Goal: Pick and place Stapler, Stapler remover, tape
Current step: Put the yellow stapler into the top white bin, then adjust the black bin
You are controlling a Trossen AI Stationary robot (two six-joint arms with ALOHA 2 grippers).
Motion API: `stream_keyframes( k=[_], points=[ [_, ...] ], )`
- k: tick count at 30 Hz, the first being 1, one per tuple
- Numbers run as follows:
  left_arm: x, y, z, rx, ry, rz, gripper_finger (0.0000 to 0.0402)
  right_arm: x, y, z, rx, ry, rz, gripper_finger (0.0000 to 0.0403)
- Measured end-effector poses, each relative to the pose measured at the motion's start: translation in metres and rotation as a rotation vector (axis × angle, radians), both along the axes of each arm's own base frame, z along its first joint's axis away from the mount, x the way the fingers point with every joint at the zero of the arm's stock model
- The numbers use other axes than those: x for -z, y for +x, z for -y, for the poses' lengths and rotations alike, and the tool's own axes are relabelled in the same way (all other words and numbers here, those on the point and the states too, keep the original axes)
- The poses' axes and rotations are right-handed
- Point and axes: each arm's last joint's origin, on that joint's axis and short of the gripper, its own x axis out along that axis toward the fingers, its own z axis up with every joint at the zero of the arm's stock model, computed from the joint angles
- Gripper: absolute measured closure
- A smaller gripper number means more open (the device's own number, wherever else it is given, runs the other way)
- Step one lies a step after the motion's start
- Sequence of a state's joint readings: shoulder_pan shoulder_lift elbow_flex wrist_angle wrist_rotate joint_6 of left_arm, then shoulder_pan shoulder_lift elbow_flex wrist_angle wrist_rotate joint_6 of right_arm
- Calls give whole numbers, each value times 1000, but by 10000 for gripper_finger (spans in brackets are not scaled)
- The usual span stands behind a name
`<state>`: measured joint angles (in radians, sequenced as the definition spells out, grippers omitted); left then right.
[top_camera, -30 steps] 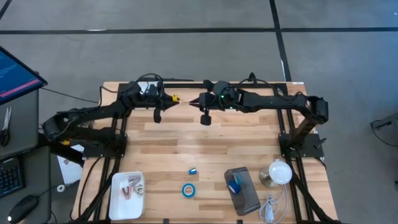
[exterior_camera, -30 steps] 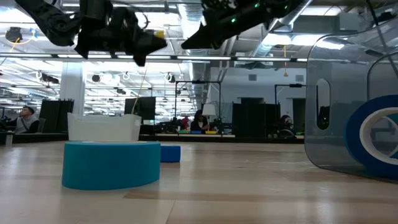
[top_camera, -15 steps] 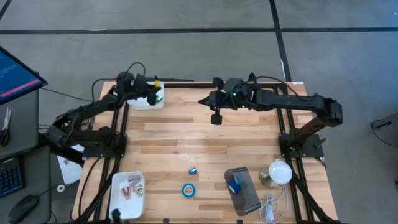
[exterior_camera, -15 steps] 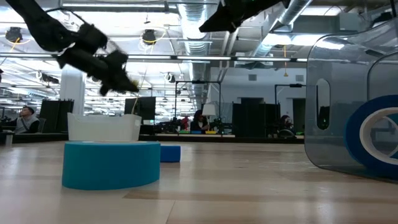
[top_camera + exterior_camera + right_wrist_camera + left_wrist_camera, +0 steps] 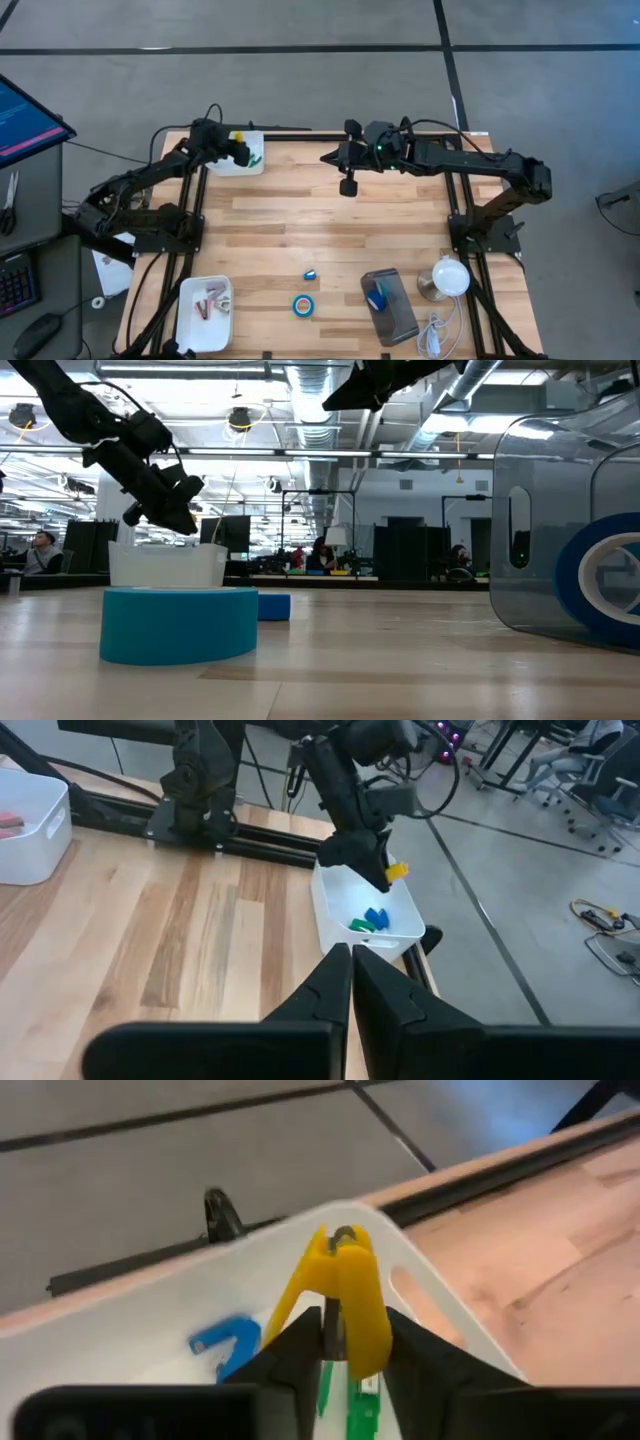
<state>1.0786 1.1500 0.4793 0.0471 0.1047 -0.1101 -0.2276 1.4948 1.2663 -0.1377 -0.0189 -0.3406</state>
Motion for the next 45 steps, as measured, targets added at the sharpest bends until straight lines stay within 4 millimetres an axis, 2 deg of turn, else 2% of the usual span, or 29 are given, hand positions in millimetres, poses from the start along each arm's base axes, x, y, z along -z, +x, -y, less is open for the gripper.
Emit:
stream_keyframes(
  k=[8, 14, 18, 20, 24, 29, 34, 39, 45],
  points=[
    [12, -5, 9, -18, -138, -91, 235, 0, 0, 0, -2, 1, 0, 395],
    [11, -4, 7, -18, -116, -78, 213, 0, 0, 0, -3, 1, 0, 395],
    [6, 0, 5, 73, -94, 13, 230, 0, 0, -4, -15, -1, -7, 395],
    [3, 5, 6, 158, -91, 80, 245, -2, -6, -9, -25, 7, -45, 397],
    [-2, 15, 11, 351, -52, 132, 284, -10, -30, -25, -35, 49, -139, 401],
    [-9, 30, 24, 490, 36, 118, 339, -24, -59, -47, 2, 178, -171, 402],
    [-23, 47, 44, 622, 131, 149, 394, -26, -76, -67, 69, 262, -219, 402],
    [-42, 58, 72, 757, 219, 212, 397, -20, -81, -84, 95, 309, -288, 402],
    [-65, 60, 107, 908, 316, 305, 399, -11, -83, -101, 110, 327, -373, 402]
  ],
)
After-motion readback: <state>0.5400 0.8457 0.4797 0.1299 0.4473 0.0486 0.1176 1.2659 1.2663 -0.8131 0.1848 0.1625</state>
